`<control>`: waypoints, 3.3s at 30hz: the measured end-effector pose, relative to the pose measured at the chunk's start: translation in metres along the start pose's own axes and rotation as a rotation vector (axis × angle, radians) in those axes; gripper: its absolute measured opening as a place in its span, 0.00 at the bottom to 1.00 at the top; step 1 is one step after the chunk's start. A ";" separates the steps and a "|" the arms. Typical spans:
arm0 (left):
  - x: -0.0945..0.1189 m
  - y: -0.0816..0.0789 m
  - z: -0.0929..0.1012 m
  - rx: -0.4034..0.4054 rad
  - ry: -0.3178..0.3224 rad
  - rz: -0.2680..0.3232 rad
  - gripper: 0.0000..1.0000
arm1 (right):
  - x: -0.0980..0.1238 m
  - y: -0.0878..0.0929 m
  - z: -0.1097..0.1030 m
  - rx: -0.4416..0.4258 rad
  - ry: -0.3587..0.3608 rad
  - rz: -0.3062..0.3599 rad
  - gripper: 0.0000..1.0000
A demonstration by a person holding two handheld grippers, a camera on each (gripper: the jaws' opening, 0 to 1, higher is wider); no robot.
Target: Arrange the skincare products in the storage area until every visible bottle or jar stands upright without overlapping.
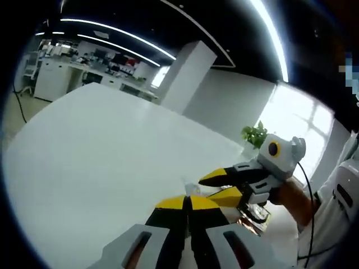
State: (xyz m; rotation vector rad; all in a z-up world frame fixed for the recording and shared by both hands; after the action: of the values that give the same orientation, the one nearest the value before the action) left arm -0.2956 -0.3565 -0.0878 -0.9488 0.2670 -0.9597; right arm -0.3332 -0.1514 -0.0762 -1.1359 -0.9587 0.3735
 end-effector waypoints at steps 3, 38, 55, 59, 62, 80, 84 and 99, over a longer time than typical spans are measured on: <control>0.001 0.002 0.002 0.001 0.002 0.012 0.00 | 0.001 0.002 0.000 -0.020 0.000 -0.011 0.24; 0.009 0.014 0.015 -0.008 0.020 0.031 0.00 | 0.019 0.003 -0.006 -0.130 -0.022 0.050 0.02; -0.007 0.011 0.031 -0.004 0.054 0.016 0.00 | 0.043 -0.001 0.000 -0.071 0.046 0.057 0.00; -0.012 0.011 0.034 -0.006 0.067 0.010 0.00 | 0.045 0.000 0.002 -0.075 0.062 0.054 0.00; -0.015 0.011 0.036 -0.010 0.075 0.002 0.00 | 0.051 0.002 0.002 -0.081 0.069 0.053 0.00; -0.027 0.019 0.042 -0.010 0.106 -0.020 0.00 | 0.069 0.010 0.006 -0.082 0.115 0.043 0.00; -0.032 0.021 0.043 -0.010 0.118 -0.034 0.00 | 0.071 0.012 0.009 -0.083 0.127 0.036 0.00; -0.041 0.026 0.042 -0.019 0.119 -0.072 0.00 | 0.076 0.019 0.010 -0.087 0.147 0.012 0.00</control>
State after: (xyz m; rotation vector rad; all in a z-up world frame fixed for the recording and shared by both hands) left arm -0.2798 -0.2945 -0.0918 -0.9244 0.3449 -1.0832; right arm -0.2944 -0.0855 -0.0578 -1.2318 -0.8457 0.2556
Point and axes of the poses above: the point that each gripper's makers call its tool centre point, and the gripper's own axes: x roughly backward along the fingers, z roughly to its right, y roughly out of its underside, the point moved 10 cm from there along x, roughly backward along the fingers, and after that the axes turned 9 degrees about y, right-handed, at the moved point
